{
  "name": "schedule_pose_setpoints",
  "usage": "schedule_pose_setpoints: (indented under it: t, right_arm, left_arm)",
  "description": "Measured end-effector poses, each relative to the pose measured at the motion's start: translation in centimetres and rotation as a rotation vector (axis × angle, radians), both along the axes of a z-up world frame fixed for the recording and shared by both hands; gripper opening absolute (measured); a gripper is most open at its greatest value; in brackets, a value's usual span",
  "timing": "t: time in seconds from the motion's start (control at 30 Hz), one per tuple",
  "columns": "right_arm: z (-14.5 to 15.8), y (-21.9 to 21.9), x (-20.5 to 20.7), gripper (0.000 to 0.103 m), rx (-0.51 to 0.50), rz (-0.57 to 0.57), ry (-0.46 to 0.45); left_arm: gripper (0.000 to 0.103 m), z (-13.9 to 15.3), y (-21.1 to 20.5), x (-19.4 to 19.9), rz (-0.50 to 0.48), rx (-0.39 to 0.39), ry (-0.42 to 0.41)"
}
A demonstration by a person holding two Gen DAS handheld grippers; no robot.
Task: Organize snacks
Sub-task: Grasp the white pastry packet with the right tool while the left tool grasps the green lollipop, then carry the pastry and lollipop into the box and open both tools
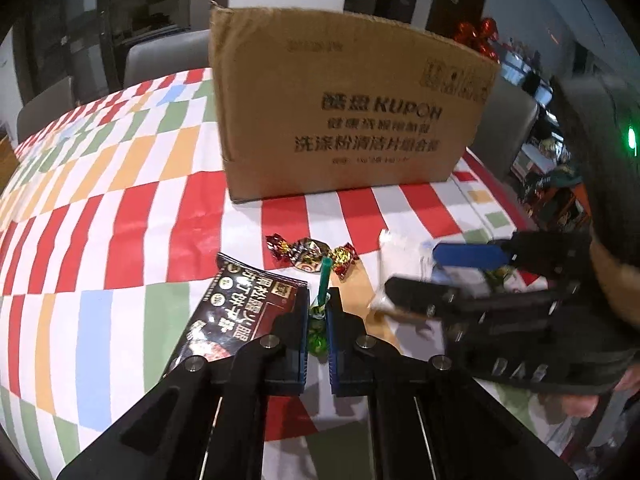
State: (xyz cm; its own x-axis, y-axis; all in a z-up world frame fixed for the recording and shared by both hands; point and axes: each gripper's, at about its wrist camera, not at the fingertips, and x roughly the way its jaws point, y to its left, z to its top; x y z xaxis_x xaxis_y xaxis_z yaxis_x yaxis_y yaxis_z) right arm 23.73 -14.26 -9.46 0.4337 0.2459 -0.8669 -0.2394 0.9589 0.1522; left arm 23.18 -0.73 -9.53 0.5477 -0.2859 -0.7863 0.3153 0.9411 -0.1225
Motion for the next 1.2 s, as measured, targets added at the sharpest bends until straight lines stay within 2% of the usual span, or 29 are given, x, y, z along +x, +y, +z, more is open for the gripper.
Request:
schedule_pose_setpoints:
  t: [0.1,0.23,0.5,0.67,0.77,0.9,0.93,1.07,1.2]
  right_arm:
    - [0.0,0.8,-0.1,0.054,-0.01,0.025,-0.008]
    - [-0.2,1.1,0.4,0.054,0.027,0.01,0.013]
    - [-0.1,1.1,0.0,0.055,0.03,-0.051,0.02]
    - [-0.4,1.3,-0.1,0.055,0.026,-0.071,0.055]
    - [-1.1,2.1,0.0,0.055,0.028,-0.032,0.087]
    - [-1.1,2.9,-0.1,0.042,-0.007,-0.001,0.068]
    - [-1.0,3.0,-0.2,0.032,-0.008,0.005,0.06]
    - [-0.3,3.1,-0.7,0.032,-0.035,0.012,0.02]
    - [1.1,2.6,-1.2,0.032,-0.018,0.014,-0.015]
  left_arm:
    - [0.009,0.3,0.3,-0.2,0.004,0.002,-0.009]
    - [0.009,0.2,0.8,-0.3,0.016,-0.033,0.006]
    - [0.009,1.3,2.1,-1.6,0.041,-0.061,-0.019]
    - [0.009,1.5,2.6,-2.3,0.058,-0.082,-0.02]
    - [0.009,1.5,2.8,-2.4,0.061,-0.082,-0.023]
    - [0.009,1.5,3.0,-2.5,0.066,-0.081,-0.023]
    - [0.009,1.5,3.0,-2.5,0.065,-0.079,-0.024]
    - [0.009,1.8,3.0,-2.6,0.066,-0.074,-0.033]
    - [0.009,2.5,2.6,-2.8,0.067,-0.077,-0.048]
